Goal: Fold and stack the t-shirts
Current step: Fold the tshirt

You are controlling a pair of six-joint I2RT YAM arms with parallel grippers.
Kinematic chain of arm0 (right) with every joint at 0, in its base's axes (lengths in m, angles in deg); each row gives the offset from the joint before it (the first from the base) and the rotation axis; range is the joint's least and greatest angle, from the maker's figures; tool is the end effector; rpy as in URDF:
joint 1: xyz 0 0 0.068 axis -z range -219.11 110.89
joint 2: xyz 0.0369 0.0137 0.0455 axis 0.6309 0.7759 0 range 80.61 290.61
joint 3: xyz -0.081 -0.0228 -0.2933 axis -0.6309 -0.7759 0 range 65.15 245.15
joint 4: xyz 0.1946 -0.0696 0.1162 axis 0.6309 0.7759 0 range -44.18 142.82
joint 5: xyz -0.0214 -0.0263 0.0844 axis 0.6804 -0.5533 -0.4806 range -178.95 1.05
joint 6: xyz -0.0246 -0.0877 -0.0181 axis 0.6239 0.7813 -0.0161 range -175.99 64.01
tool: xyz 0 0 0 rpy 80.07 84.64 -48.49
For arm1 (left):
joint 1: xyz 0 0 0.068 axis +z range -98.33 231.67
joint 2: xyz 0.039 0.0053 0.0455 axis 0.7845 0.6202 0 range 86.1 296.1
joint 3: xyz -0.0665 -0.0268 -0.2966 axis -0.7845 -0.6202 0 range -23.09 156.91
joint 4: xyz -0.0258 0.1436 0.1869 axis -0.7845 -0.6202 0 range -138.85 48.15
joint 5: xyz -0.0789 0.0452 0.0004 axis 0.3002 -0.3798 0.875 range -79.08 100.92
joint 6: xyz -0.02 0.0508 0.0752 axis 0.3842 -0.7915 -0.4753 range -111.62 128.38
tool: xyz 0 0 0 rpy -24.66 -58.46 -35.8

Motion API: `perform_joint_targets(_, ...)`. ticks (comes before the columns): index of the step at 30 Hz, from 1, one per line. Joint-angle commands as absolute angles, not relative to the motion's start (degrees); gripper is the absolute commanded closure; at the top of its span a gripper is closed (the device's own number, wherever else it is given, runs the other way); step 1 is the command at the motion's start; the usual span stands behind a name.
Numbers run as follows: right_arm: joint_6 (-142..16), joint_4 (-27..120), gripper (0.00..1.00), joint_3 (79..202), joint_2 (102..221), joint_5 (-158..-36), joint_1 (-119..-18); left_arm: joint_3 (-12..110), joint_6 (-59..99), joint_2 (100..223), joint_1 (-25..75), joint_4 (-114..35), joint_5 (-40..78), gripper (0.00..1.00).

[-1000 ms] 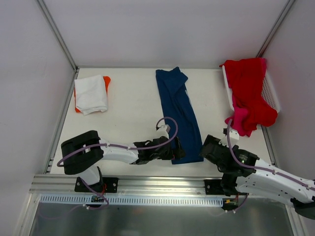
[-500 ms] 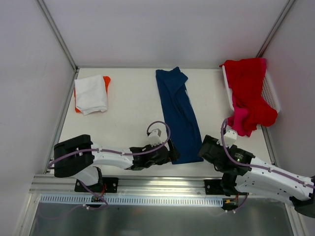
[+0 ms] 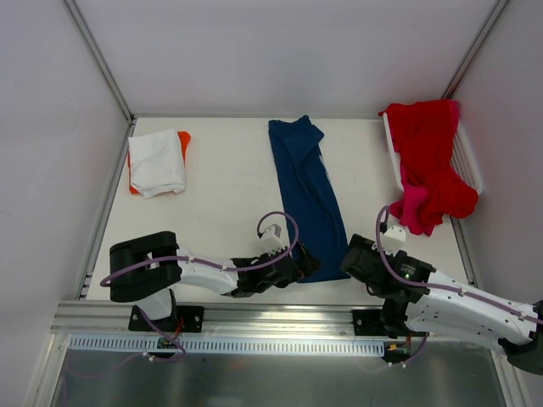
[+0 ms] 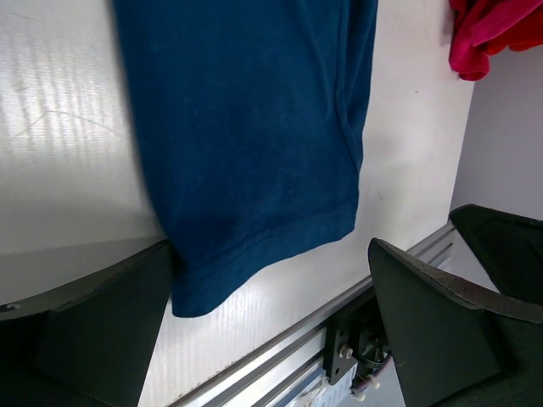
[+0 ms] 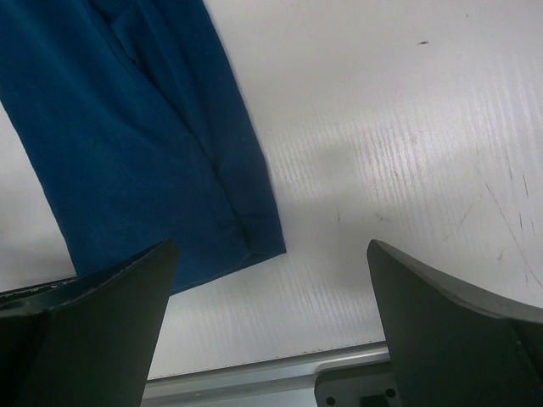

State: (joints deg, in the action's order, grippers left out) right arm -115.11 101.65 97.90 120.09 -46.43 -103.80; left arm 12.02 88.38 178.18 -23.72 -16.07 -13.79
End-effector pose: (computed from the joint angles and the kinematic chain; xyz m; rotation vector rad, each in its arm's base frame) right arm 0.0842 0.0458 0.2161 0.1052 2.2825 0.0731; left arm 0.1168 -0.3093 0.1822 -0.3724 2.2636 -1.1476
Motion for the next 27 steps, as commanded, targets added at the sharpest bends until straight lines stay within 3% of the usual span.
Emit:
perform_joint_targets(1, -115.8, 102.0, 0.0, 97.2, 118.6, -46.1, -103.6, 11.0, 89.1, 181.4, -24.1, -15.4, -13.7, 0.01)
perform_joint_targets(5, -115.9, 102.1, 0.0, 96.7, 117.7, -45.6, -103.6, 11.0, 88.7, 180.8, -24.1, -15.9, -14.1, 0.04)
perform_joint_targets(8, -116.1, 102.1, 0.01, 96.8, 118.3, -45.4, -103.6, 11.0, 89.1, 180.6, -24.1, -16.7, -14.4, 0.27)
perform_joint_targets(10, -116.3, 102.2, 0.0, 96.9, 118.8, -45.6, -103.6, 11.2, 89.2, 180.8, -24.1, -17.1, -14.5, 0.51)
perform_joint_targets(12, -116.3, 102.1, 0.01, 97.1, 119.7, -45.7, -103.7, 11.5, 89.9, 180.9, -24.1, -18.2, -14.3, 0.69)
perform_joint_targets(13, -116.3, 102.1, 0.01, 97.1, 119.9, -45.7, -103.7, 11.7, 89.7, 181.1, -24.1, -18.6, -14.2, 0.84)
perform_joint_targets(15, -116.4, 102.0, 0.01, 97.0, 120.2, -45.7, -103.6, 12.9, 89.7, 181.3, -24.1, -20.8, -14.1, 0.98)
perform_joint_targets(27, -115.2, 97.4, 0.01, 96.7, 122.4, -46.8, -103.7, 13.0, 86.8, 177.3, -24.1, -29.7, -17.1, 1.0)
